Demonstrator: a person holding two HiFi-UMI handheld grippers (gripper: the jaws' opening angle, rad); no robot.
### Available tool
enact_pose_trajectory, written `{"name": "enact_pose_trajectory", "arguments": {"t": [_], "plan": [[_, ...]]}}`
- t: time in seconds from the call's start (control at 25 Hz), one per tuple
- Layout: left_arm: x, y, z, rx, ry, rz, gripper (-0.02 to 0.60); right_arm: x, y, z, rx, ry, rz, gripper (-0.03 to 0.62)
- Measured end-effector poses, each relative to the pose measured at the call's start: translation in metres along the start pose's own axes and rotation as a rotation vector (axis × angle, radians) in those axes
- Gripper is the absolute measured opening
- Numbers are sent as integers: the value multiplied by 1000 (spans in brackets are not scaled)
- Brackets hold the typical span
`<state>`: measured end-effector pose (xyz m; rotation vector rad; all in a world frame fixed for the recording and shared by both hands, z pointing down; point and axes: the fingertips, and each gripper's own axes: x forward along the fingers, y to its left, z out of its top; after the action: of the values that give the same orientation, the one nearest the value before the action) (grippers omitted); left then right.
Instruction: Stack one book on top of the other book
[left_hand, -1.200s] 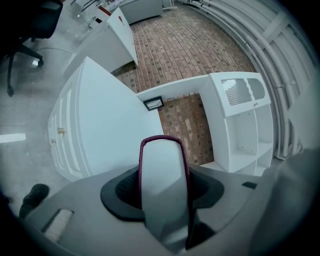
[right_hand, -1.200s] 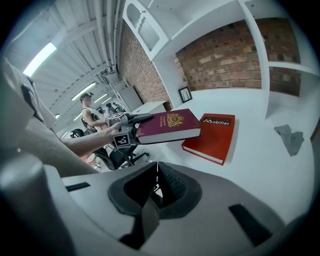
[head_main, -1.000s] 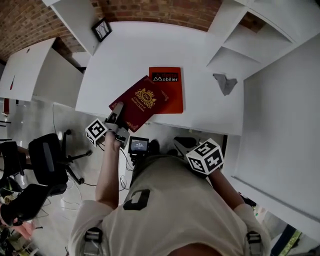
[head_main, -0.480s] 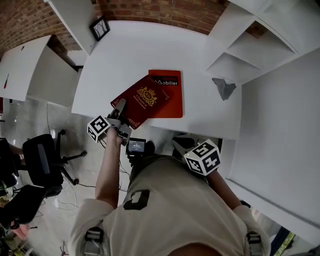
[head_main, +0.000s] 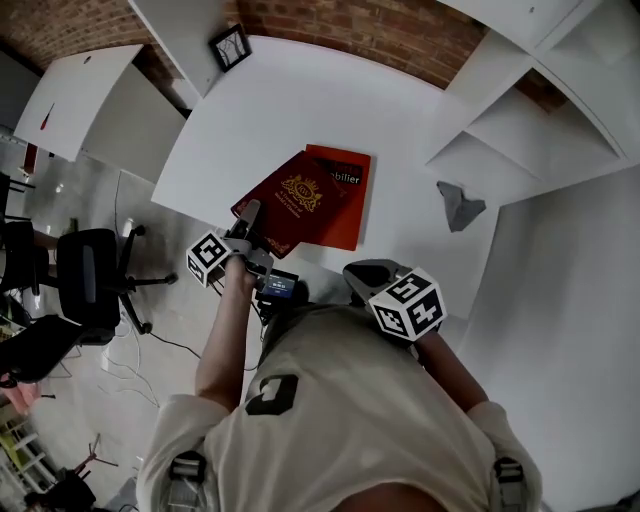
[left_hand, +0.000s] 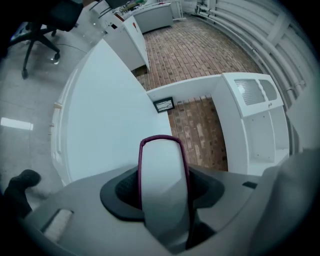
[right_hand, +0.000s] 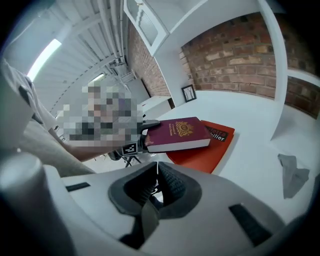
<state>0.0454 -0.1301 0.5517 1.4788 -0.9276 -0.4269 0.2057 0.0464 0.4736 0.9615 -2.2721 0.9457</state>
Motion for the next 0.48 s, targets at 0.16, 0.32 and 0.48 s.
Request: {"name": "enact_pose_trajectory", "arguments": {"t": [0.16,0.32,0.48], "plan": [[-5,4,-20,-18,-39,27,221,-6,-10,-3,-26,10,60,6],[-8,6,-34,-36,-47,44,223,-10,-15,-3,-38,16,114,6],[-9,8,-52,-19,6,59,227,-12,-18,-5,-38,16,143,6]]}}
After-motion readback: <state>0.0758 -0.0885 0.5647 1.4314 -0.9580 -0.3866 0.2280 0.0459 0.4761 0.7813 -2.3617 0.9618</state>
